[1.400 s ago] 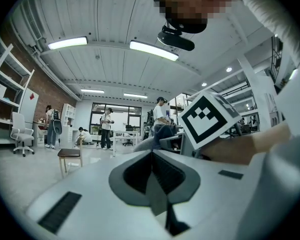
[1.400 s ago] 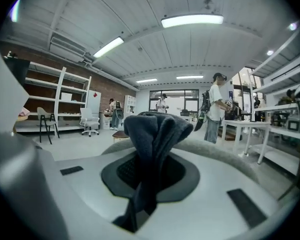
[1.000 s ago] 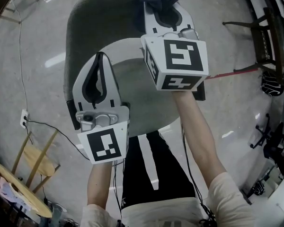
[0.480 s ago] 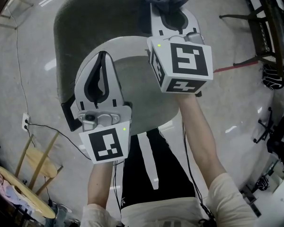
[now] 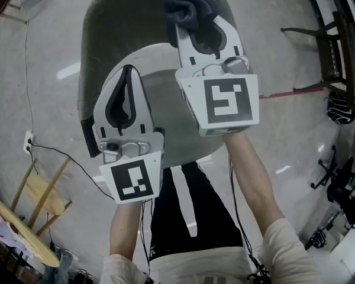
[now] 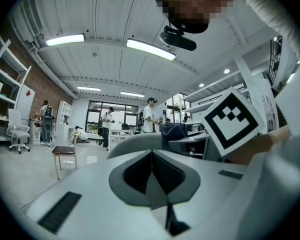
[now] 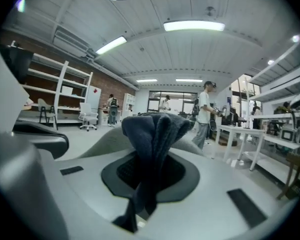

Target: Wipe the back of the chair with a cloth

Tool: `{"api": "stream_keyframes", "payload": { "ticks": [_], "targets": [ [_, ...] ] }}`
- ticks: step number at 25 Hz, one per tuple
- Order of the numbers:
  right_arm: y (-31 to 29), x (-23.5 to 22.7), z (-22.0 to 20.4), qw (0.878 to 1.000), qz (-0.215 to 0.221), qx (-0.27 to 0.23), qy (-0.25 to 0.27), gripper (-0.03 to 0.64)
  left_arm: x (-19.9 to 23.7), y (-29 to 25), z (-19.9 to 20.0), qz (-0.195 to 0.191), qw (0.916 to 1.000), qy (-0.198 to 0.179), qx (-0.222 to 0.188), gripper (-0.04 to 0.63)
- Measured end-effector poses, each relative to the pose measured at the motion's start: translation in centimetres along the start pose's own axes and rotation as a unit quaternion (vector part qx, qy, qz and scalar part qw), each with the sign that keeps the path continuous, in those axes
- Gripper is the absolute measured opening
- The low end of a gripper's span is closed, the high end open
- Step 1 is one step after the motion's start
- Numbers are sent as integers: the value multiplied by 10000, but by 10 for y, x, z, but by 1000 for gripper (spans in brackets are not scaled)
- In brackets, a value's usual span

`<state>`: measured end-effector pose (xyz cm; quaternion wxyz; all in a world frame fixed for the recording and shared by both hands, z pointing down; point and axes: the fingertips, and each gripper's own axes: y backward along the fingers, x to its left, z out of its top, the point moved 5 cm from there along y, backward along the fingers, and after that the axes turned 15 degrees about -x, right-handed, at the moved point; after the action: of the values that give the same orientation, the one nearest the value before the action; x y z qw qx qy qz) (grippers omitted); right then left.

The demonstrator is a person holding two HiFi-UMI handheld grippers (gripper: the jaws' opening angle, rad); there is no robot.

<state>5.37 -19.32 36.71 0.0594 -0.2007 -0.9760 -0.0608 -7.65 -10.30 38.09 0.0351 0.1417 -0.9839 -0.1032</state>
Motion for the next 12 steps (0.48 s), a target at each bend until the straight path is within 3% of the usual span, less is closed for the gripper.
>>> {"api": "stream_keyframes", "payload": {
  "ticks": [6, 12],
  "targets": [
    [-20, 70, -3, 9942, 1001, -102, -385, 58, 22, 16, -1, 214, 9997, -110, 35, 15],
    [-31, 130, -31, 9842, 1457, 67, -1003, 57, 65, 45, -5, 574, 9977, -328, 179, 17]
  ]
}}
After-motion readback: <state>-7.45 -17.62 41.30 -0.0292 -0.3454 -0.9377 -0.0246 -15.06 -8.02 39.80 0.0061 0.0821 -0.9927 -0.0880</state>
